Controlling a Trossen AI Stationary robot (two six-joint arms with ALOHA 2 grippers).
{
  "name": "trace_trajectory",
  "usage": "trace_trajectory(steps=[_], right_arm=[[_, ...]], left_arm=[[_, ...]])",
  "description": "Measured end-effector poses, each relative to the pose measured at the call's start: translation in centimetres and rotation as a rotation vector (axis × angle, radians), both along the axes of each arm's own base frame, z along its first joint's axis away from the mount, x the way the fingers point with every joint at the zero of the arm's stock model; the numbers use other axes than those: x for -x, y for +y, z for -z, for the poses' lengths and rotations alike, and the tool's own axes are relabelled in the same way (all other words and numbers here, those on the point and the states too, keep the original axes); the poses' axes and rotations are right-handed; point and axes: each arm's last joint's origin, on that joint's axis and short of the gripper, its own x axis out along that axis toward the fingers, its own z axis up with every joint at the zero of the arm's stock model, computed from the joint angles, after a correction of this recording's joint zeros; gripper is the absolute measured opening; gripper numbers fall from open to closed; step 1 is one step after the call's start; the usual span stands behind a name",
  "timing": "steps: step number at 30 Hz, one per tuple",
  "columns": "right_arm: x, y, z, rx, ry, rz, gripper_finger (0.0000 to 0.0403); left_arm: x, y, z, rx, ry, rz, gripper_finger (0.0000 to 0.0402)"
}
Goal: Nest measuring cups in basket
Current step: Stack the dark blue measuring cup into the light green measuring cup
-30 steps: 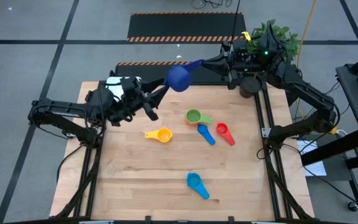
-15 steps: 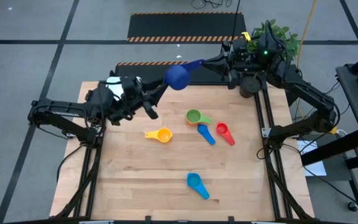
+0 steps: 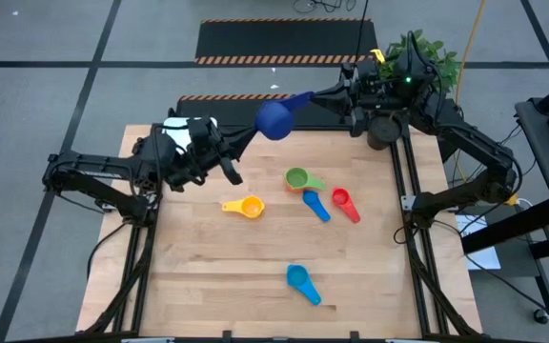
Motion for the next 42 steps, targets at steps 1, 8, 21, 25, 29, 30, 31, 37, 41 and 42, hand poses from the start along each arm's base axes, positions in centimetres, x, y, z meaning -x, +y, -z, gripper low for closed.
trace_trajectory(steps=[1, 8, 21, 25, 29, 30, 31, 37, 41, 42], right_arm=[[0.0, 0.0, 0.0, -0.002, 0.004, 0.0, 0.0], [0.1, 0.1, 0.1, -0.008, 0.014, -0.002, 0.0013], [1.0, 0.7, -0.2, 0.01, 0.015, -0.127, 0.0151], [1.0, 0.8, -0.2, 0.032, 0.014, -0.131, 0.0145], [1.0, 1.0, -0.2, 0.07, 0.01, -0.131, 0.0111], [0.9, 1.0, -0.2, 0.073, 0.012, -0.132, 0.01], [0.9, 1.0, -0.2, 0.072, 0.015, -0.132, 0.0088], [0.9, 1.0, 0.3, 0.073, 0.055, -0.132, 0.0009], [0.8, 1.3, 0.4, 0.1, 0.066, -0.117, 0.0006], [0.9, 1.4, 0.4, 0.112, 0.066, -0.106, 0.0004]], left_arm=[[0.0, 0.0, 0.0, 0.0, 0.0, 0.0, 0.0011], [0.0, 0.0, 0.2, -0.007, 0.023, 0.002, 0.0007], [-0.1, -0.7, 0.3, -0.143, 0.088, 0.038, 0.0004], [-0.1, -0.7, 0.3, -0.146, 0.09, 0.039, 0.0003], [-0.1, -0.7, 0.4, -0.147, 0.104, 0.04, 0.0003], [-0.2, -0.7, 0.4, -0.147, 0.105, 0.04, 0.0004], [-0.1, -0.7, 0.4, -0.147, 0.104, 0.04, 0.0004], [-0.2, -0.7, 0.4, -0.158, 0.11, 0.037, 0.0004], [-0.2, -0.7, 0.5, -0.134, 0.107, 0.032, 0.0031], [-0.1, -0.7, 0.5, -0.125, 0.111, 0.01, 0.0044]])
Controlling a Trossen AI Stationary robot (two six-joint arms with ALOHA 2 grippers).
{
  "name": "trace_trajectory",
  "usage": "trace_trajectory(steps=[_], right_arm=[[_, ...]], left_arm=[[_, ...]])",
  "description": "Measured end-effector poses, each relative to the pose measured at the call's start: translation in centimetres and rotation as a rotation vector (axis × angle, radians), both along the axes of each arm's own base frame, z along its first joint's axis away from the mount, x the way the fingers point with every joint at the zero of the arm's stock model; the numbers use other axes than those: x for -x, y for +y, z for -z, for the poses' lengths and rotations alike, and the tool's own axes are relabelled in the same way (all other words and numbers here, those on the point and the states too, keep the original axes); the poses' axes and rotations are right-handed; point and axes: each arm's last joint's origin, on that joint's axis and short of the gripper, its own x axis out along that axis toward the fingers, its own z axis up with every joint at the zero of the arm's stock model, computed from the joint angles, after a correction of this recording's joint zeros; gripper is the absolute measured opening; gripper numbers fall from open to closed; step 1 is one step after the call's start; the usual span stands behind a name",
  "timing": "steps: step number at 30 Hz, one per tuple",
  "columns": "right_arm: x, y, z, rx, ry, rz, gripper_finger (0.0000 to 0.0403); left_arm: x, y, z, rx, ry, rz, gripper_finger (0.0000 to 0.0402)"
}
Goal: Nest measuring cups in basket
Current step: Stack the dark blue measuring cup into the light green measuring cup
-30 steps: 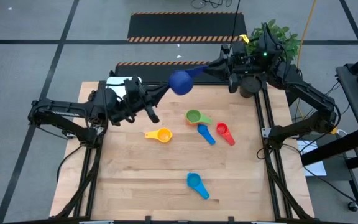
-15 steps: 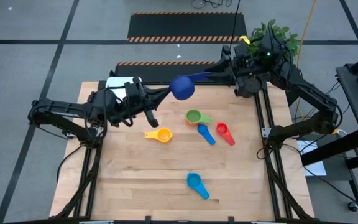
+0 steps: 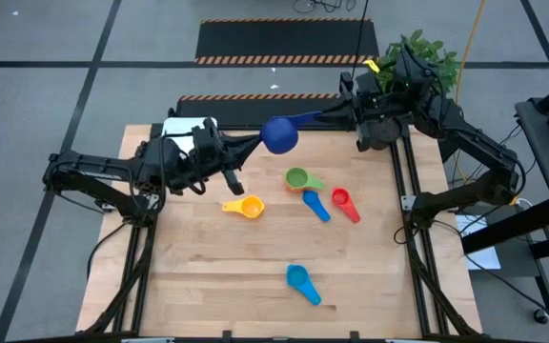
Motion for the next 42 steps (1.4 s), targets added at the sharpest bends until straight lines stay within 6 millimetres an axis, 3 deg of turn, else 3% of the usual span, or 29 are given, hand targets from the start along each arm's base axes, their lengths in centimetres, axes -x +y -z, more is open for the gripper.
trace_trajectory(steps=[6, 11, 15, 22, 25, 29, 34, 39, 42], right_arm=[[1.9, 0.9, -0.4, 0.098, 0.019, 0.111, 0.0001], [4.3, 1.7, 0.0, 0.199, 0.135, 0.244, 0.0001], [5.5, 2.4, 0.9, 0.303, 0.266, 0.289, 0.0001], [6.5, 3.2, 3.3, 0.412, 0.438, 0.216, 0.0], [6.7, 3.2, 5.4, 0.466, 0.404, 0.213, 0.0], [6.1, 2.8, 10.1, 0.542, 0.284, 0.282, 0.0], [5.5, 2.4, 16.7, 0.855, 0.131, 0.34, 0.0], [5.3, 1.8, 22.2, 0.974, 0.222, 0.488, 0.0], [5.4, 1.9, 24.2, 1.058, 0.236, 0.548, 0.0]], left_arm=[[0.3, -0.1, 0.8, 0.114, 0.045, -0.149, 0.0151], [0.9, -0.2, 2.2, 0.302, 0.095, -0.155, 0.0218], [1.0, -0.1, 3.9, 0.486, 0.166, -0.148, 0.0229], [1.4, -0.6, 5.6, 0.755, 0.244, -0.072, 0.0201], [1.4, -1.2, 5.5, 0.781, 0.237, -0.033, 0.0185], [1.4, -1.8, 5.5, 0.811, 0.233, 0.0, 0.0165], [1.5, -2.5, 5.5, 0.821, 0.24, 0.025, 0.0146], [1.5, -2.6, 5.5, 0.823, 0.243, 0.029, 0.0136], [1.5, -2.6, 5.5, 0.822, 0.243, 0.027, 0.0136]])
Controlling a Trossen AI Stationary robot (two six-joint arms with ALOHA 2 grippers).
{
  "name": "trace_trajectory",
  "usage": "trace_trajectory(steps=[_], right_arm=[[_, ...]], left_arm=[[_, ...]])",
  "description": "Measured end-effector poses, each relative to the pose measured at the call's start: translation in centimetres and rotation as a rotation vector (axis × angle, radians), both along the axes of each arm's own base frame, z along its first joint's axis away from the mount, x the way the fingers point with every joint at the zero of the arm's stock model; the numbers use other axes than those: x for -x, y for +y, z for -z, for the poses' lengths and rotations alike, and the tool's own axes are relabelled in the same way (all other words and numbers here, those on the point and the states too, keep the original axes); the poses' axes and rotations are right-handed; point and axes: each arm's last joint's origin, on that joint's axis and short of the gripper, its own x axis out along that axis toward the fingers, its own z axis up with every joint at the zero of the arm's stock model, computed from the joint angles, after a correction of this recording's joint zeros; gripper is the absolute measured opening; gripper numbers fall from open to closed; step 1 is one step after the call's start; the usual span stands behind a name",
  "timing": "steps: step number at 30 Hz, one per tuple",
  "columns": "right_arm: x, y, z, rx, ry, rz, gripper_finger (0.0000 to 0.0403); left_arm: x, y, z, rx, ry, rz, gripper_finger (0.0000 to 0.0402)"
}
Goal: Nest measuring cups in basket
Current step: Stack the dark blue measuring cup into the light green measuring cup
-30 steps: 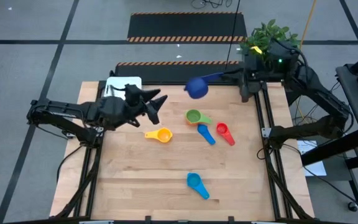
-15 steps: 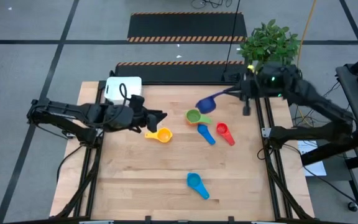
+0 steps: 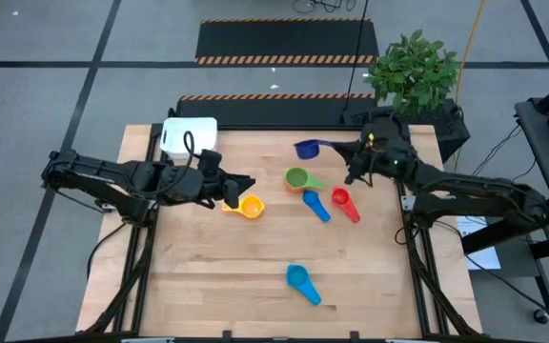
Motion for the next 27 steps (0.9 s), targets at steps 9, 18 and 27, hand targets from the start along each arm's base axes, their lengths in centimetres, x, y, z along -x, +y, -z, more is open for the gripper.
trace_trajectory(steps=[9, 18, 27], right_arm=[[-0.4, 2.2, 3.4, 0.03, 0.045, -0.092, 0.0], [-0.9, 3.4, 5.6, 0.064, 0.115, -0.12, 0.0], [-2.1, 3.3, 6.9, 0.084, 0.119, -0.134, 0.0]], left_arm=[[0.1, 0.2, 0.2, -0.009, 0.023, -0.006, 0.0136], [0.0, 0.8, 0.2, -0.02, 0.028, -0.023, 0.0136], [-0.1, 1.2, 0.1, -0.011, 0.021, -0.036, 0.0136]])
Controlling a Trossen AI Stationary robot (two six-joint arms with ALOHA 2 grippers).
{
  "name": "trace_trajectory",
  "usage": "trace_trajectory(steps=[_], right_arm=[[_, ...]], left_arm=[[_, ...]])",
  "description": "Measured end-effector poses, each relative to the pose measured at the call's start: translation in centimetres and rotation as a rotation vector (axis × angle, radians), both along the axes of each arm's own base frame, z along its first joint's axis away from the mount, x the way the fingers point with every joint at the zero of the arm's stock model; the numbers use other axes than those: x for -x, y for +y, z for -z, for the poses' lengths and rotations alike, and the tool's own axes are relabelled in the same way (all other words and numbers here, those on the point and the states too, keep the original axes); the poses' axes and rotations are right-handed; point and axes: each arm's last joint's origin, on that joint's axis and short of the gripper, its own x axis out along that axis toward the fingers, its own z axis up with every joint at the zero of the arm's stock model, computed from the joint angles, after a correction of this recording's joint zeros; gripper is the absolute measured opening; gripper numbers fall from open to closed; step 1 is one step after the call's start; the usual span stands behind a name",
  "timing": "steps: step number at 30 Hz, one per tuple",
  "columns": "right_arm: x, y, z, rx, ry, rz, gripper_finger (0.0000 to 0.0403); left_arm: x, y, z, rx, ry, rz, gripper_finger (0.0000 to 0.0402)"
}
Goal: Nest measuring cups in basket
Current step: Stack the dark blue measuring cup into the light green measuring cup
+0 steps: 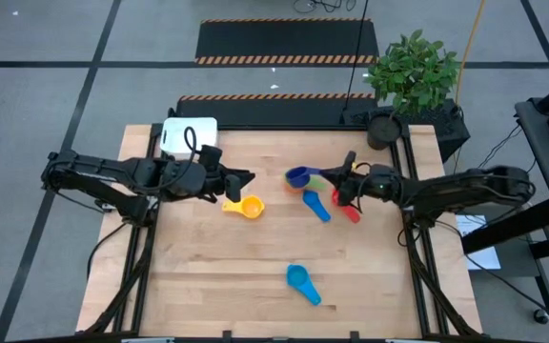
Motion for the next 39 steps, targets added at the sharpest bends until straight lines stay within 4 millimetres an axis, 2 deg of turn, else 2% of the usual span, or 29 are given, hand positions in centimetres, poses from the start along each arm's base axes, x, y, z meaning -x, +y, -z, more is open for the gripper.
trace_trajectory(steps=[10, 19, 33, 39], right_arm=[[-0.9, -0.2, 1.4, 0.002, 0.026, 0.003, 0.0], [-1.0, -0.3, 1.6, -0.006, 0.026, 0.021, 0.0006], [-0.9, -0.1, 2.5, -0.203, 0.051, 0.013, 0.0098], [-0.8, -0.1, 2.8, -0.413, 0.001, 0.071, 0.0135]], left_arm=[[0.0, -0.3, 0.0, 0.033, -0.014, 0.008, 0.0136], [0.0, -0.7, -0.1, 0.036, -0.022, 0.022, 0.0136], [0.1, -0.8, -0.1, 0.034, -0.02, 0.029, 0.0136], [0.1, -0.9, -0.1, 0.035, -0.021, 0.034, 0.0136]])
